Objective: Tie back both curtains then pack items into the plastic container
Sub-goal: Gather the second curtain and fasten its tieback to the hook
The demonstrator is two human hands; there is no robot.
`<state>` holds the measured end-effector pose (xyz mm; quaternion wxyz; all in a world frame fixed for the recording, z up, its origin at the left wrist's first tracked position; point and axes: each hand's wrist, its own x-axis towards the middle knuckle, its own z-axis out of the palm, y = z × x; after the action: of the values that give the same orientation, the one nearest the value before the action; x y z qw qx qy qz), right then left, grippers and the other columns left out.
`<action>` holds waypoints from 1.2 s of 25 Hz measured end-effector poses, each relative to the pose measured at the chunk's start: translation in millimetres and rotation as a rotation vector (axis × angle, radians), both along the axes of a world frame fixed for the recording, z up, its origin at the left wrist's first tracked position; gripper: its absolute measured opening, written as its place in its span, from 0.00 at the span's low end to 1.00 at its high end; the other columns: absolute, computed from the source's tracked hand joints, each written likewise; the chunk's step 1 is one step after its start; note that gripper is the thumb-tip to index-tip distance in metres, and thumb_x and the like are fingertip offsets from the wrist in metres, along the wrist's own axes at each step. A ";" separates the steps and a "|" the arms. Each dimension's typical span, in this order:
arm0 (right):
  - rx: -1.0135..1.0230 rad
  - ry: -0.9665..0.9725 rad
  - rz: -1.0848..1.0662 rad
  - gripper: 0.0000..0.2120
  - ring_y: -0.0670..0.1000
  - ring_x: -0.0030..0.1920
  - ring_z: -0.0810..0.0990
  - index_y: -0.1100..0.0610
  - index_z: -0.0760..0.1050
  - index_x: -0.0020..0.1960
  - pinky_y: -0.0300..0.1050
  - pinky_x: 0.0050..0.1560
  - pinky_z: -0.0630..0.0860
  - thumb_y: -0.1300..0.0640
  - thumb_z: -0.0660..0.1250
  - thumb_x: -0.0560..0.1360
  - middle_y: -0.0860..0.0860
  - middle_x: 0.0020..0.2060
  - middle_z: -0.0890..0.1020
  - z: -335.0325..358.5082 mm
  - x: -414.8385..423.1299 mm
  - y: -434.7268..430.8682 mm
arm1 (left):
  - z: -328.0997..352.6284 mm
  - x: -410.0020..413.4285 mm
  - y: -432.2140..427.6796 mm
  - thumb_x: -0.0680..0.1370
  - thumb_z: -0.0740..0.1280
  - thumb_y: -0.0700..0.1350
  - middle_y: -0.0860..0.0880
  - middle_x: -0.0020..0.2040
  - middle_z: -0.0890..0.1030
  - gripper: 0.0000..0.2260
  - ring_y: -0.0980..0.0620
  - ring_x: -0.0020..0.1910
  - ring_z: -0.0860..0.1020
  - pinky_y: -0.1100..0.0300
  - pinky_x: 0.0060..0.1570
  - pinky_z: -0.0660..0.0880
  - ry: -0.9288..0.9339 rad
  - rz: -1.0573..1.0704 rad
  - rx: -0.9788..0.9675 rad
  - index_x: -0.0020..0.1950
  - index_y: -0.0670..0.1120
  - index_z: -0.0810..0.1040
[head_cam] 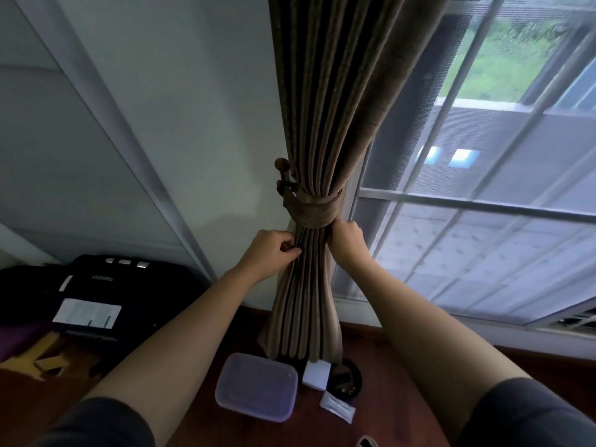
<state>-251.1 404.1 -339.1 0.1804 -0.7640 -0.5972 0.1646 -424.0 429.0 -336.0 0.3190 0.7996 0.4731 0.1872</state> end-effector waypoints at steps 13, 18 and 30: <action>0.025 -0.101 0.007 0.11 0.66 0.42 0.79 0.63 0.77 0.46 0.50 0.38 0.71 0.62 0.57 0.75 0.64 0.40 0.81 -9.1 18.8 -8.9 | 1.6 3.7 9.5 0.77 0.66 0.42 0.41 0.30 0.76 0.13 0.49 0.29 0.71 0.60 0.34 0.63 0.052 -0.023 0.081 0.37 0.35 0.75; -0.071 -0.092 0.000 0.11 0.62 0.48 0.80 0.53 0.80 0.50 0.49 0.42 0.76 0.54 0.61 0.74 0.57 0.46 0.83 0.4 25.5 -20.1 | 1.6 -0.6 11.7 0.77 0.66 0.44 0.40 0.38 0.81 0.12 0.47 0.35 0.77 0.58 0.36 0.71 0.071 -0.040 0.086 0.42 0.35 0.78; -0.001 -0.249 0.054 0.11 0.61 0.47 0.80 0.48 0.80 0.50 0.46 0.39 0.72 0.46 0.61 0.76 0.55 0.45 0.82 12.6 20.9 -27.0 | 24.7 5.8 2.5 0.77 0.67 0.41 0.43 0.34 0.78 0.10 0.50 0.33 0.73 0.62 0.34 0.62 0.074 0.022 0.075 0.39 0.35 0.78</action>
<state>-230.2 377.1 -326.5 0.0999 -0.7622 -0.6354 0.0736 -418.3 431.5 -311.3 0.2689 0.8120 0.4862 0.1786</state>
